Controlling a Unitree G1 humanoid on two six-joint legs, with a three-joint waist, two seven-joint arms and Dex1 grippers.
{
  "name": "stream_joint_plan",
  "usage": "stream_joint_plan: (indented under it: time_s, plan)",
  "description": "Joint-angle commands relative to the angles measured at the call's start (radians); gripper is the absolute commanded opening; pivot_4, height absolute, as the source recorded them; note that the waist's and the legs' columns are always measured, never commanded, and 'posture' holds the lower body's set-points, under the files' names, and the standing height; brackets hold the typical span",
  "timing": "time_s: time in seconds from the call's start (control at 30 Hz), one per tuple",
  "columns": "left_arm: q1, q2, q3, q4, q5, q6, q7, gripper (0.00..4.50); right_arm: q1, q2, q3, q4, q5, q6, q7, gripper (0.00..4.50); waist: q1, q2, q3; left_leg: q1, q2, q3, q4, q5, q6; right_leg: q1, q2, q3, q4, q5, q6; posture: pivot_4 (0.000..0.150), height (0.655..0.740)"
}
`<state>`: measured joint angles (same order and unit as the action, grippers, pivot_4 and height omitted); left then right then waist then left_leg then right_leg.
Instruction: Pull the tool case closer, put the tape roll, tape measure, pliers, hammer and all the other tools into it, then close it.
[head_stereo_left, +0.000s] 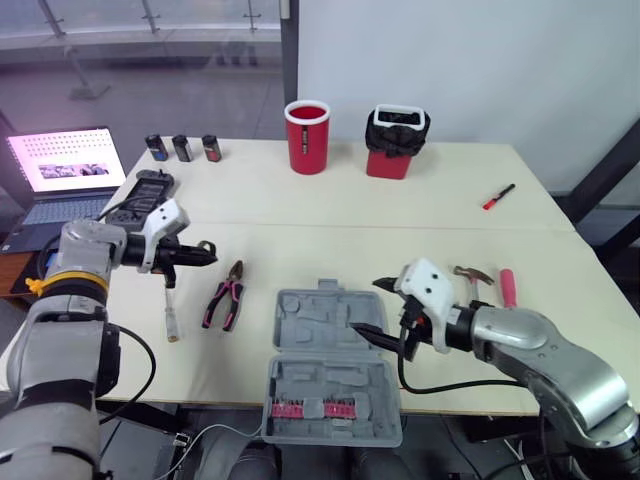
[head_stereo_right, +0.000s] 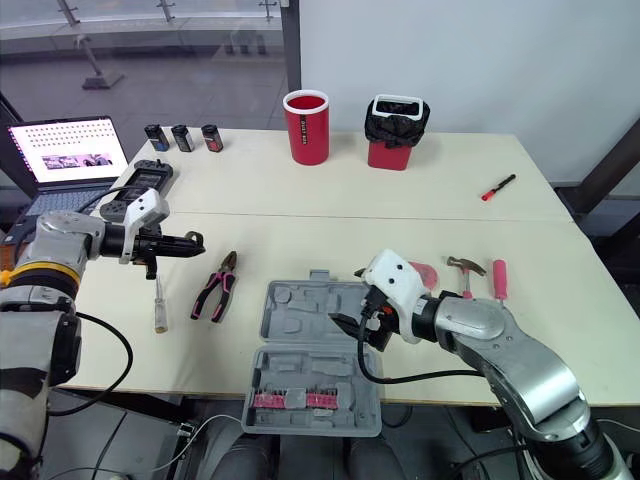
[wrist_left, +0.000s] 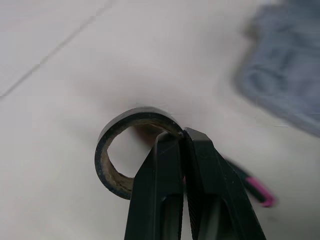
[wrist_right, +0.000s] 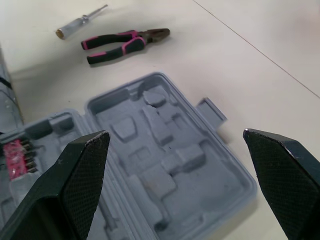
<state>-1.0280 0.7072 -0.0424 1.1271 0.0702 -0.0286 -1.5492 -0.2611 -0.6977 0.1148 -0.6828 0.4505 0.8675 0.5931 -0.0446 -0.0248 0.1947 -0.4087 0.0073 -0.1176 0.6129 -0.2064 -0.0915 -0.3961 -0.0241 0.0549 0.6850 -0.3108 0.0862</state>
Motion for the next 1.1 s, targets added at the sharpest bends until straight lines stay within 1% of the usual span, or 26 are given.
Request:
stream_joint_plan:
  time_s: [0.03,0.13,0.3,0.4,0.53,0.63,0.7,0.8,0.97,1.03,1.1]
  plan:
    - [0.028,-0.018,-0.132,-0.135,-0.061,0.001,-0.065,0.07,-0.040,0.025,0.058,0.017,-0.038,-0.042,0.000,4.50,0.000,0.000,0.000,0.000,0.000,0.000,0.000,0.000,0.000,0.000,0.000,0.000,0.000,0.000,0.000,0.150,0.7387]
    - [0.018,-0.067,-0.220,-0.184,-0.065,-0.035,-0.065,0.07,-0.064,0.035,0.127,0.051,-0.090,-0.073,0.002,4.50,0.000,0.000,0.000,0.000,0.000,0.000,0.000,0.000,0.000,0.000,0.000,0.000,0.000,0.000,0.000,0.150,0.7387]
    - [0.001,-0.088,-0.336,-0.214,-0.063,-0.171,-0.065,0.07,-0.089,0.047,0.172,0.068,-0.128,-0.085,0.006,4.50,-0.002,0.000,0.000,-0.001,0.000,0.000,0.000,0.000,0.000,-0.001,0.000,0.000,0.000,0.000,0.000,0.150,0.7387]
    - [-0.007,-0.107,-0.420,-0.266,-0.114,-0.173,-0.065,0.07,-0.094,0.060,0.176,0.073,-0.138,-0.087,0.005,4.50,-0.001,0.000,0.000,-0.001,0.001,0.000,0.000,0.000,0.000,-0.001,0.001,0.000,0.000,0.000,0.000,0.150,0.7387]
    - [-0.035,-0.138,-0.502,-0.245,-0.124,-0.192,-0.065,0.07,-0.099,0.073,0.180,0.082,-0.154,-0.089,0.000,4.50,0.002,0.000,0.000,-0.001,0.000,0.000,0.001,0.000,0.000,0.000,0.000,0.000,0.000,0.000,0.000,0.150,0.7387]
    - [-0.068,-0.185,-0.528,-0.176,-0.081,-0.231,-0.065,0.07,-0.096,0.084,0.178,0.088,-0.164,-0.092,-0.003,4.50,0.001,0.000,0.000,-0.001,0.000,0.000,0.001,0.000,0.000,0.000,0.001,0.000,0.000,0.000,0.000,0.150,0.7387]
    - [-0.097,-0.237,-0.532,-0.124,-0.078,-0.217,-0.065,0.07,-0.090,0.090,0.174,0.091,-0.171,-0.095,-0.006,4.50,0.002,0.000,0.000,-0.001,0.000,0.000,0.001,0.000,0.000,0.000,0.001,0.000,0.000,0.000,0.000,0.150,0.7387]
    - [-0.128,-0.283,-0.527,-0.051,-0.034,-0.247,-0.065,0.07,-0.085,0.097,0.169,0.087,-0.178,-0.092,-0.008,4.50,0.001,0.000,0.000,-0.001,0.000,0.000,0.001,0.000,0.000,0.000,0.001,0.000,0.000,0.000,0.000,0.150,0.7387]
    - [-0.147,-0.322,-0.519,0.023,0.013,-0.257,-0.065,0.07,-0.077,0.099,0.158,0.072,-0.181,-0.082,-0.016,4.50,-0.004,0.000,0.000,-0.001,0.001,-0.001,0.000,0.000,0.001,-0.001,0.003,0.001,0.000,0.000,0.000,0.150,0.7387]
    - [-0.143,-0.327,-0.521,0.047,0.057,-0.283,-0.055,0.07,-0.070,0.096,0.151,0.063,-0.180,-0.077,-0.023,4.50,-0.002,0.000,0.000,-0.001,0.002,-0.001,0.000,0.000,0.001,-0.001,0.004,0.001,0.000,0.000,0.000,0.150,0.7387]
    - [-0.145,-0.329,-0.514,0.063,0.072,-0.283,-0.061,0.07,-0.063,0.097,0.145,0.054,-0.177,-0.070,-0.029,4.50,-0.001,0.000,0.000,-0.001,0.002,-0.001,0.000,0.000,0.001,-0.001,0.004,0.001,0.000,0.000,0.000,0.150,0.7387]
